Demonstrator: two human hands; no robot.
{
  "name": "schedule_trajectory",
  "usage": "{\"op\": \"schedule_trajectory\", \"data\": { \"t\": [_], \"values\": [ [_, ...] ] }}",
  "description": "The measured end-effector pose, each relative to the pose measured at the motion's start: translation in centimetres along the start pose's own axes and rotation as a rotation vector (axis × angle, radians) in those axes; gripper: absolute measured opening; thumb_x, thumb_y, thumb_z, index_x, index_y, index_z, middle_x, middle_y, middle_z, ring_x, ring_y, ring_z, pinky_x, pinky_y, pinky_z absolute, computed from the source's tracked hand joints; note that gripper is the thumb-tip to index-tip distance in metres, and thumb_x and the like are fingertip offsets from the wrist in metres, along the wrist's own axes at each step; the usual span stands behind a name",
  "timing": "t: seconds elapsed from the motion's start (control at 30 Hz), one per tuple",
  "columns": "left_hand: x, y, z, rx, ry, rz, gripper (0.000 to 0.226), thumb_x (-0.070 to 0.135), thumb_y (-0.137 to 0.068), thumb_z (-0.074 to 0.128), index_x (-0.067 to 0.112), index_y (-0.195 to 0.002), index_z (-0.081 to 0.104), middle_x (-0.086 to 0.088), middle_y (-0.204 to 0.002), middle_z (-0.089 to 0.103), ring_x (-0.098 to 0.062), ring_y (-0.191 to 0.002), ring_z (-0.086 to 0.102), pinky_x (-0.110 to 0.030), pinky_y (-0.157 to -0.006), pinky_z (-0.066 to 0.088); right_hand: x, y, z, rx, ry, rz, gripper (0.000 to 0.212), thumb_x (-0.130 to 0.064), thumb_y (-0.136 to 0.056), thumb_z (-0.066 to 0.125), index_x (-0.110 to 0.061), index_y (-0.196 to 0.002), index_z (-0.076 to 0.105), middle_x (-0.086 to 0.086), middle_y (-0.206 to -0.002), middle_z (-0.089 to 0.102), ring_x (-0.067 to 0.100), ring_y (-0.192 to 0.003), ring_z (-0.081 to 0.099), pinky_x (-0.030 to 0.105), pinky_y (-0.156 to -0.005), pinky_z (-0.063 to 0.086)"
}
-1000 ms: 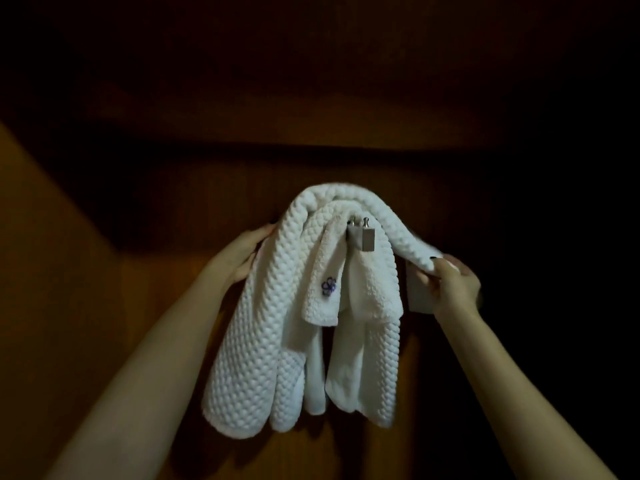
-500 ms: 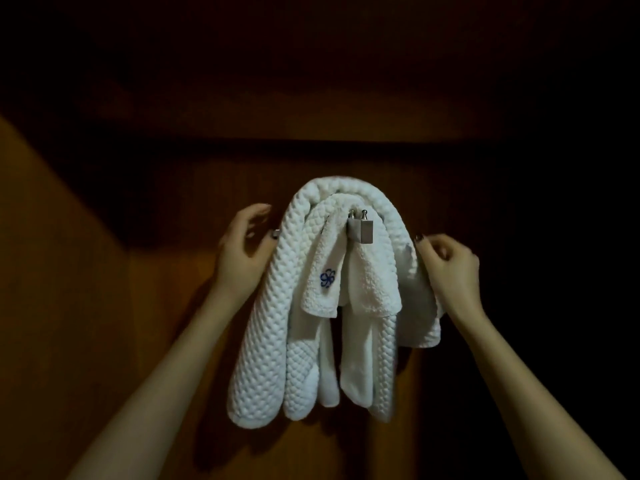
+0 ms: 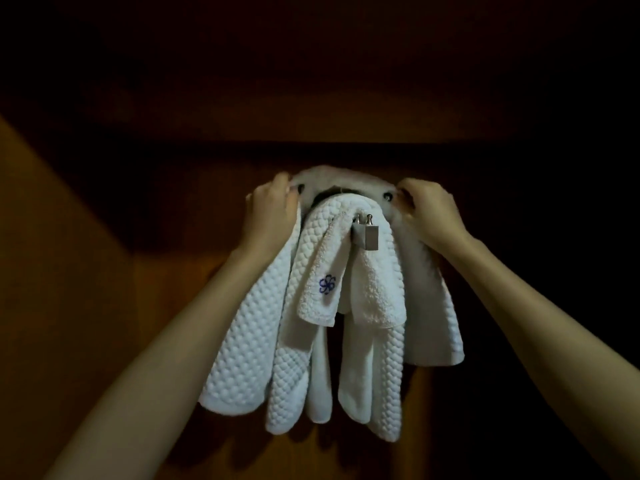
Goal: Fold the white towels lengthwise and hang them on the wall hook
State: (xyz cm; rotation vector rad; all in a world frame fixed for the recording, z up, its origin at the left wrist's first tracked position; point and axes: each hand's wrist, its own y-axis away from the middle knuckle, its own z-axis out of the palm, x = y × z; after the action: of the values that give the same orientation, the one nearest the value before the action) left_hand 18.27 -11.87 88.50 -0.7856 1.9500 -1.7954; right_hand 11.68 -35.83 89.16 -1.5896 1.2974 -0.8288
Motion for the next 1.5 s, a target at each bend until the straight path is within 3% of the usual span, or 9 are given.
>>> {"op": "schedule_trajectory", "data": {
  "t": [0.27,0.43,0.57,0.7,0.77,1.0,1.17,1.33,1.5],
  "values": [
    [-0.3,0.0,1.9,-0.128,0.139,0.095,0.024,0.019,-0.094,0.051,0.012,-0.115,0.061,-0.009,-0.096,0.069,-0.027,-0.086,0.066,-0.028,-0.067,0.044,2.1,5.7,1.8,0.117,-0.217,0.086,0.010,-0.020,-0.099,0.051,-0.016,-0.089,0.054,-0.009,-0.076,0.049,0.004,-0.065,0.045,0.026,-0.060,0.034],
    [-2.9,5.2,1.7,-0.160,0.288,-0.146,0.044,0.033,-0.089,0.056,0.028,-0.132,0.048,0.004,-0.119,0.064,-0.015,-0.106,0.061,-0.037,-0.088,0.051,1.8,11.4,3.8,0.040,-0.589,0.288,0.031,-0.034,-0.098,0.053,-0.027,-0.128,0.051,-0.016,-0.121,0.058,-0.009,-0.109,0.053,0.004,-0.084,0.042],
    [-4.8,9.7,1.4,-0.293,0.335,-0.303,0.050,0.046,-0.084,0.061,0.039,-0.131,0.046,0.022,-0.108,0.060,0.002,-0.097,0.059,-0.020,-0.075,0.048,3.2,16.0,4.9,-0.090,-0.721,0.325,0.050,-0.039,-0.091,0.060,-0.041,-0.138,0.043,-0.035,-0.133,0.048,-0.014,-0.120,0.047,0.004,-0.092,0.041],
    [-6.5,12.3,0.7,-0.228,0.220,-0.248,0.031,0.021,-0.089,0.059,0.019,-0.120,0.061,0.004,-0.095,0.069,-0.014,-0.084,0.064,-0.025,-0.063,0.041,4.8,18.9,5.8,-0.135,-0.668,0.469,0.031,-0.013,-0.090,0.062,-0.037,-0.110,0.064,-0.019,-0.107,0.068,-0.005,-0.099,0.062,0.032,-0.083,0.053],
    [-6.9,12.9,0.0,-0.179,0.158,-0.217,0.032,0.016,-0.089,0.056,0.015,-0.120,0.062,-0.005,-0.096,0.070,-0.013,-0.081,0.060,-0.024,-0.064,0.035,4.6,19.1,5.7,-0.023,-0.610,0.510,0.027,-0.013,-0.089,0.060,-0.038,-0.099,0.064,-0.022,-0.093,0.067,-0.007,-0.086,0.061,0.025,-0.073,0.046],
    [-3.5,19.9,0.1,-0.350,0.427,-0.341,0.047,0.028,-0.096,0.053,0.018,-0.140,0.038,0.008,-0.118,0.061,-0.001,-0.103,0.060,-0.012,-0.078,0.046,1.0,21.4,6.2,-0.076,-0.631,0.524,0.049,-0.026,-0.100,0.047,-0.039,-0.146,0.032,-0.040,-0.131,0.043,-0.025,-0.113,0.044,-0.001,-0.085,0.039],
    [-1.3,24.2,0.4,-0.626,0.279,-0.562,0.096,0.048,-0.082,0.066,0.031,-0.151,0.001,-0.011,-0.152,0.033,-0.036,-0.132,0.041,-0.050,-0.103,0.040,-2.6,23.9,5.4,-0.218,-0.630,0.525,0.061,-0.044,-0.101,0.043,-0.046,-0.151,0.007,-0.050,-0.141,0.018,-0.027,-0.127,0.026,-0.004,-0.096,0.029],
    [1.4,27.0,-2.6,-0.494,0.265,-0.457,0.079,0.032,-0.091,0.059,0.016,-0.152,0.013,-0.008,-0.159,0.015,-0.029,-0.143,0.024,-0.042,-0.111,0.028,-5.9,28.7,2.5,-0.243,-0.455,0.665,0.072,-0.043,-0.098,0.049,-0.022,-0.156,0.011,-0.004,-0.161,0.022,0.010,-0.145,0.024,0.032,-0.118,0.024],
    [6.4,35.4,-6.3,-0.779,0.246,-0.237,0.071,0.031,-0.093,0.058,0.014,-0.151,0.021,-0.005,-0.159,0.019,-0.022,-0.146,0.015,-0.038,-0.117,0.016,-10.7,39.4,-2.8,-0.479,-0.226,0.837,0.070,-0.037,-0.099,0.050,-0.019,-0.155,0.012,0.009,-0.161,0.020,0.023,-0.147,0.022,0.035,-0.119,0.020]
  ]
}}
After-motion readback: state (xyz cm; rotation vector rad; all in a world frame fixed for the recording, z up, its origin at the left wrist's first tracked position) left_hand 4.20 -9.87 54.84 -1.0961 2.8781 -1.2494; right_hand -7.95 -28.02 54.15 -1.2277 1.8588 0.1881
